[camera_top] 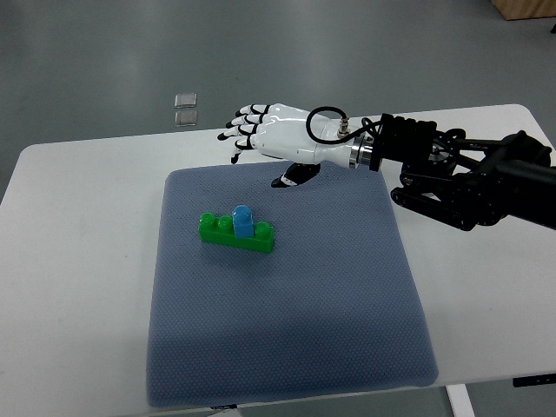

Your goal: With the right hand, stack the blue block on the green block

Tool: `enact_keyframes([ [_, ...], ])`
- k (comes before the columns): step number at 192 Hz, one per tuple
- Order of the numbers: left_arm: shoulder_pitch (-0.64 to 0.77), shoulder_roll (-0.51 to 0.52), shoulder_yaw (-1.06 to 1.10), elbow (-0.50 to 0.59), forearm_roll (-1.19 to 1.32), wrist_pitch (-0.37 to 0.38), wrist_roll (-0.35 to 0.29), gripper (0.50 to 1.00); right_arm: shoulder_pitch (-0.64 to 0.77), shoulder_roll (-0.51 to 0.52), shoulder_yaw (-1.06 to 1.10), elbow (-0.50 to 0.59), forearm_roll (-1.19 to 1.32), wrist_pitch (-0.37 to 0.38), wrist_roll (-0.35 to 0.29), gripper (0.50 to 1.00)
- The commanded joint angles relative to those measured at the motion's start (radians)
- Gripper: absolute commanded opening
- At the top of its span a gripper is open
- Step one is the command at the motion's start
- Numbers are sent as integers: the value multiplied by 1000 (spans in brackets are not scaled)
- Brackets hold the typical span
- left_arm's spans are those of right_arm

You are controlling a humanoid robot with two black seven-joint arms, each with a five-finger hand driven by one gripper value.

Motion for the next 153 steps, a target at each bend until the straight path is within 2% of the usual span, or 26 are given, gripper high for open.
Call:
enact_keyframes([
  [1,0,0,0,0,0,0,0,1000,8,-21,2,-3,181,77,-9,905],
  [31,0,0,0,1,0,0,0,1000,-9,-16,15,-53,578,144,-17,905],
  [87,0,0,0,0,0,0,0,1000,-72,-5,15,-93,1157,163,-17,905],
  [106,0,0,0,0,0,0,0,1000,-84,-5,16,-116,1327,216,-22,905],
  [126,0,0,0,1,0,0,0,1000,-86,13,44,-152,1539,293,-86,905],
  [153,0,0,0,0,0,0,1,1000,-127,13,179,-198,1744,353,-177,905],
])
